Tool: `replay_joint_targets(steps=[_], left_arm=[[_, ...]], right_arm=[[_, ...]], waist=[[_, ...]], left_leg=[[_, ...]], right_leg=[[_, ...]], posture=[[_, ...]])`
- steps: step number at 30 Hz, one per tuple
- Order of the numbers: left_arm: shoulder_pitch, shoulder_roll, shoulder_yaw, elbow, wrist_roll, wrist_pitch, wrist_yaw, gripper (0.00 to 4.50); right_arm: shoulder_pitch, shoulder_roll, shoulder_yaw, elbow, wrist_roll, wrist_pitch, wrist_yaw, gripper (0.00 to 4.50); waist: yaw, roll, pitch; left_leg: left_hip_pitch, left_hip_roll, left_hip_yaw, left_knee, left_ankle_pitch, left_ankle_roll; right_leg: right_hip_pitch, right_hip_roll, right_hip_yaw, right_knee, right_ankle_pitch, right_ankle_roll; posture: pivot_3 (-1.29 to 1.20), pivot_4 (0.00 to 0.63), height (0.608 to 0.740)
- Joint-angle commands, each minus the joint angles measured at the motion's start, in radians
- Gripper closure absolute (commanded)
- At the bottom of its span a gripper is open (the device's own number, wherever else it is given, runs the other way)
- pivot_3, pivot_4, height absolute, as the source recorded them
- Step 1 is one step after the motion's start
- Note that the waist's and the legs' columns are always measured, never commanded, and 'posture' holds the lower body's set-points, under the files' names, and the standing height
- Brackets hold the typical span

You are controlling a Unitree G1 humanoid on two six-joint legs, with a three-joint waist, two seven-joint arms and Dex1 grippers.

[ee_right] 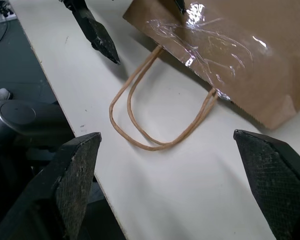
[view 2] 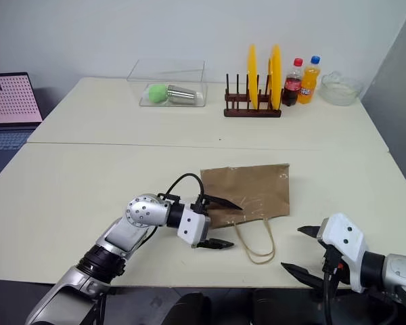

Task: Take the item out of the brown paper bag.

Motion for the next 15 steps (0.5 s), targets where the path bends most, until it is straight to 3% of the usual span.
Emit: replay_joint_targets(steps=[1, 15], left_arm=[[-0.029, -0.030, -0.008, 0.021, 0.014, -0.043, 0.029, 0.00], [-0.061, -0.090, -0.028, 0.112, 0.073, -0.108, 0.082, 0.00]], right_arm=[[0.003, -0.005, -0.036, -0.059, 0.044, -0.006, -0.029, 0.04], [0.008, -0.053, -0.026, -0.050, 0.105, -0.021, -0.091, 0.04]], waist=[[0.000, 0.000, 0.000], [0.001, 0.000, 0.000]], left_leg=[[0.000, 0.000, 0.000, 0.000, 0.000, 0.000], [0.000, 0.000, 0.000, 0.000, 0.000, 0.000]], right_leg=[[0.000, 0.000, 0.000, 0.000, 0.000, 0.000], [0.000, 0.000, -0.001, -0.001, 0.000, 0.000]], posture=[[0.00, 0.150, 0.740], [0.00, 0.150, 0.740]])
